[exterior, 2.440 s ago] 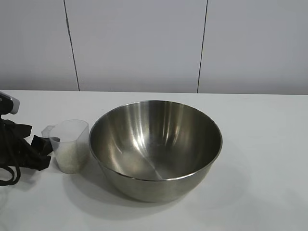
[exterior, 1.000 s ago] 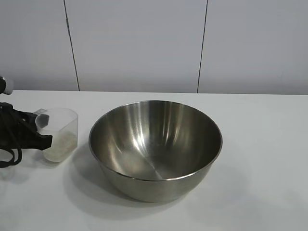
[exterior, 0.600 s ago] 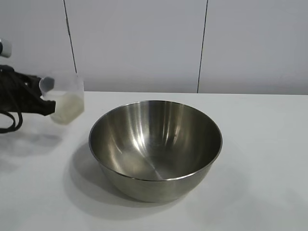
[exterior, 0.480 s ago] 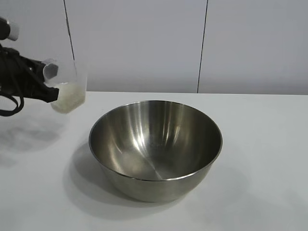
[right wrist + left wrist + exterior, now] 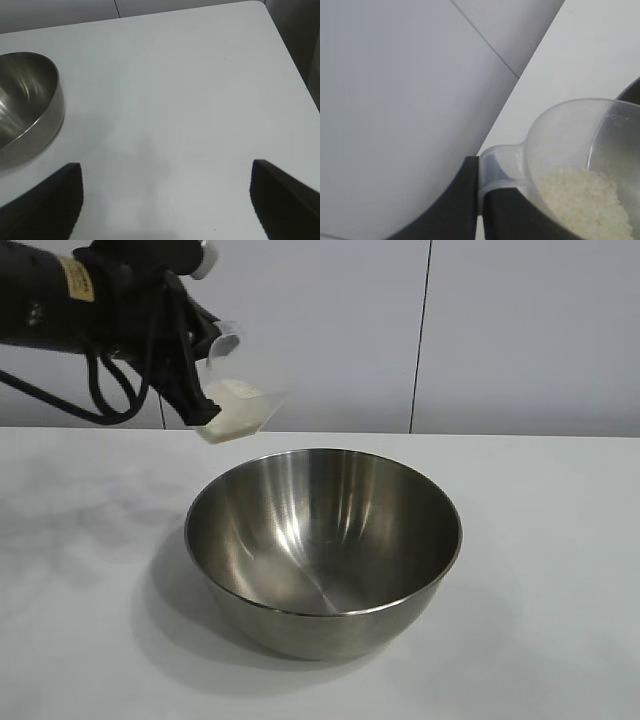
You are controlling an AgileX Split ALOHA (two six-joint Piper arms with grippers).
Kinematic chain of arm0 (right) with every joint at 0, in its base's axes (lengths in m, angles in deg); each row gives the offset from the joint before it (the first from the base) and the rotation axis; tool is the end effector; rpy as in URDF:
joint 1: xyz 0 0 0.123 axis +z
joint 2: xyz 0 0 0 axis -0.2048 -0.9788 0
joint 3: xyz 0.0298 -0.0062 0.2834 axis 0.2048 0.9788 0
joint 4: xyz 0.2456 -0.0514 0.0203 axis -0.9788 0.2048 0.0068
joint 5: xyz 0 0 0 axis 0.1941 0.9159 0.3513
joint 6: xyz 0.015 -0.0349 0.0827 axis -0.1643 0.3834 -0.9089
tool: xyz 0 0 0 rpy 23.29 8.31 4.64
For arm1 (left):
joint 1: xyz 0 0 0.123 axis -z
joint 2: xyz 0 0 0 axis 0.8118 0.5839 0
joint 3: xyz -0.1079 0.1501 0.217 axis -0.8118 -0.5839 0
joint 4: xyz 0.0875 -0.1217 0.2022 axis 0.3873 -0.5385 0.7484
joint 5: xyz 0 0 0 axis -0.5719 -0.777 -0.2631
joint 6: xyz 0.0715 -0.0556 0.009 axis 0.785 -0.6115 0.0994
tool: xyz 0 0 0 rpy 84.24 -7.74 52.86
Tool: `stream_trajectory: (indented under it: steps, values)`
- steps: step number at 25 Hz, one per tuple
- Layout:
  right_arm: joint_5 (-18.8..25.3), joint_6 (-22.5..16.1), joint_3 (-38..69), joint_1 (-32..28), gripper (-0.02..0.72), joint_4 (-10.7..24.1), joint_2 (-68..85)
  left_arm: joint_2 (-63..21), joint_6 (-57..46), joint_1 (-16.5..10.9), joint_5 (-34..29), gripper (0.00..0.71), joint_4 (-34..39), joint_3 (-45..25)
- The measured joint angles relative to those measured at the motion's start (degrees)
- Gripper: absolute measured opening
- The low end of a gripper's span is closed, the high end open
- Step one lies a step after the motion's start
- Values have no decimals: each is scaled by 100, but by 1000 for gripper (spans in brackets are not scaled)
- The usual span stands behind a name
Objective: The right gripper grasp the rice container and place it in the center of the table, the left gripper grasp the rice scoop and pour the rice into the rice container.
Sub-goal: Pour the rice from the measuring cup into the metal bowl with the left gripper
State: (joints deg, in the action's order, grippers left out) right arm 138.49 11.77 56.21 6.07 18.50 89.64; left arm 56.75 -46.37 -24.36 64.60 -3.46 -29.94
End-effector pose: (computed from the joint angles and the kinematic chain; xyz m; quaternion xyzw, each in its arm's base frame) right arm -0.0051 0.0034 0.2664 0.0468 0.8599 -0.0048 0.5083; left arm 0.3206 -0.1963 0.2281 0.5749 0.5804 0.0786 0.5714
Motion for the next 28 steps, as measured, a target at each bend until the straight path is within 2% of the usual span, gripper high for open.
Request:
stream_trajectory:
  steps: [6,11,18,28]
  values:
    - [0,0,0,0,622,0,0,0,2590,619,-298,6,0,83]
    - [0,0,0,0,622,0,0,0,4579,841,-298,6,0,83]
    - [0,0,0,0,622,0,0,0,5440,840,-298,6,202,83]
    - [0,0,0,0,622,0,0,5,5832,840,-286,6,2214,83]
